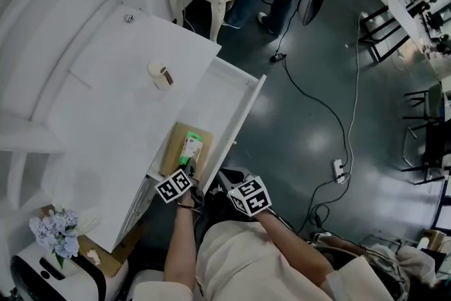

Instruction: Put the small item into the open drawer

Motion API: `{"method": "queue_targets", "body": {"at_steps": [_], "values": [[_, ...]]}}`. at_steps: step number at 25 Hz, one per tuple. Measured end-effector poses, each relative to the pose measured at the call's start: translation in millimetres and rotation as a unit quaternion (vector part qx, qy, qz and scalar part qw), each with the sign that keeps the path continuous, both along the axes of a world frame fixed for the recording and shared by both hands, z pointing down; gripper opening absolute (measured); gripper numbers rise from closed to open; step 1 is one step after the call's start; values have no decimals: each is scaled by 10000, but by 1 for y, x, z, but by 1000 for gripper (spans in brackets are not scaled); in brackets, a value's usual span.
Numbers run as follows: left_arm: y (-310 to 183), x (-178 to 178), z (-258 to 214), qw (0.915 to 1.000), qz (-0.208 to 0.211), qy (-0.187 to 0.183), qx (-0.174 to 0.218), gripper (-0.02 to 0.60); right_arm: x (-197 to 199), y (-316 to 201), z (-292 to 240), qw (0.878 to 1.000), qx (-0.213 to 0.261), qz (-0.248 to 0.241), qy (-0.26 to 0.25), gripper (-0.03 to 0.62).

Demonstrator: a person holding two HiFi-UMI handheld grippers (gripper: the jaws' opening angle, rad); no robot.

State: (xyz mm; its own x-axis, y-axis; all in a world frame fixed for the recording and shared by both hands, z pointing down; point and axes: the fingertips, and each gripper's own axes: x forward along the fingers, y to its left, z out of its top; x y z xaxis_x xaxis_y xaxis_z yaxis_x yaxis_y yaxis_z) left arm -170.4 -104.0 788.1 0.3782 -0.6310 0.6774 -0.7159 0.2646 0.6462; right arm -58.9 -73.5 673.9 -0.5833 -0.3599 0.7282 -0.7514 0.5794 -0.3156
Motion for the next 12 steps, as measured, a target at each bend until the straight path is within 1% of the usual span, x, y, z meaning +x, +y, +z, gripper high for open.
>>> {"method": "queue_targets", "body": {"at_steps": [6, 10, 12], "values": [[3, 3, 4, 9999, 151, -11, -67, 173, -3, -1, 1, 10000, 3, -45, 9, 24], [3, 3, 4, 9998, 178, 63, -97, 179, -6, -1, 1, 10000, 10, -69, 0, 25], [4, 4, 3, 9996, 196, 141, -125, 194, -8, 0, 1, 10000, 6, -78, 1, 25]]}}
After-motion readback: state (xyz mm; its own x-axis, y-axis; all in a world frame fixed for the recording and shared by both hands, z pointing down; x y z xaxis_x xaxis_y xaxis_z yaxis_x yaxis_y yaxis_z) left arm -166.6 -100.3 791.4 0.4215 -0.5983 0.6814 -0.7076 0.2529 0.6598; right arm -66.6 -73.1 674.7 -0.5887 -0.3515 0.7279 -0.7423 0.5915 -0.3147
